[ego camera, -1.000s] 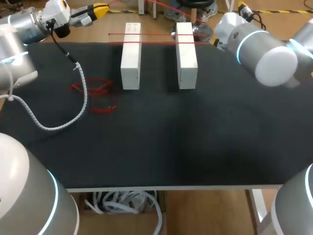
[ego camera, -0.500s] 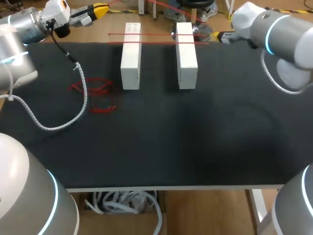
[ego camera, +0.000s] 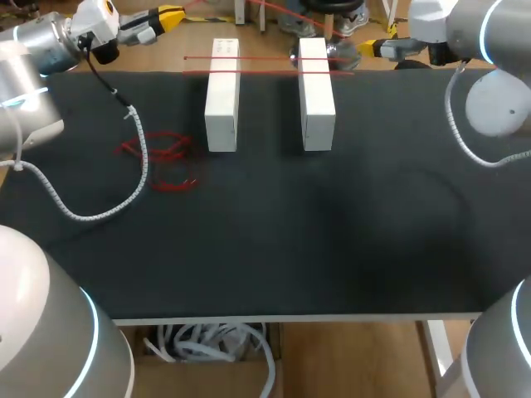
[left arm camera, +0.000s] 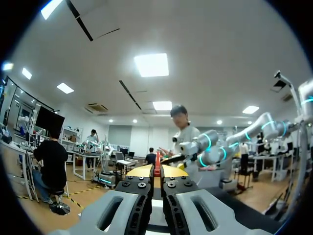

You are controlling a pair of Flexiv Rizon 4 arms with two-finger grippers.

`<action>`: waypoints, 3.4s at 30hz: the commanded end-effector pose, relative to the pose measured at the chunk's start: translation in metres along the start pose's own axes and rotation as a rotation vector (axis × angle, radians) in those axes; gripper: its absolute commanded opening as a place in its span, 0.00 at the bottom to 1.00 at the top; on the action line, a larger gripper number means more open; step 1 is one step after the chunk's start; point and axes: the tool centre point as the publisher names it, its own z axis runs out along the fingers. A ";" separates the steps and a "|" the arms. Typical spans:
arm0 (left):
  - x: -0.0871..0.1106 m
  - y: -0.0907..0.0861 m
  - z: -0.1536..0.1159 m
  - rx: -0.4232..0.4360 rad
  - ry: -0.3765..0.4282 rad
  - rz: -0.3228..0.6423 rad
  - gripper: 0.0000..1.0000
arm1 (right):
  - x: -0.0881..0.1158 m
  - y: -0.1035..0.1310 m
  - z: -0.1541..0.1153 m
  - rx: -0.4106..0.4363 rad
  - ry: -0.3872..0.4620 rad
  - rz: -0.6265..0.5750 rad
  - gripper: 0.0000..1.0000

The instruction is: Grab the tape and strap the tape.

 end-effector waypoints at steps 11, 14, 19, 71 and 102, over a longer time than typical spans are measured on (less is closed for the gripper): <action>0.000 0.000 0.000 0.002 0.000 0.001 0.00 | 0.012 0.002 0.001 -0.073 0.252 0.593 1.00; 0.000 0.000 0.000 0.002 0.000 0.001 0.00 | 0.017 0.006 -0.005 -0.149 0.276 0.632 1.00; 0.000 0.000 0.000 0.002 0.000 0.001 0.00 | 0.027 0.009 -0.010 -0.160 0.325 0.732 1.00; 0.000 0.000 0.000 0.002 0.000 0.001 0.00 | 0.042 -0.027 -0.008 -0.423 -0.094 0.709 1.00; 0.000 0.000 0.000 0.002 0.000 0.001 0.00 | 0.042 -0.027 -0.008 -0.423 -0.094 0.709 1.00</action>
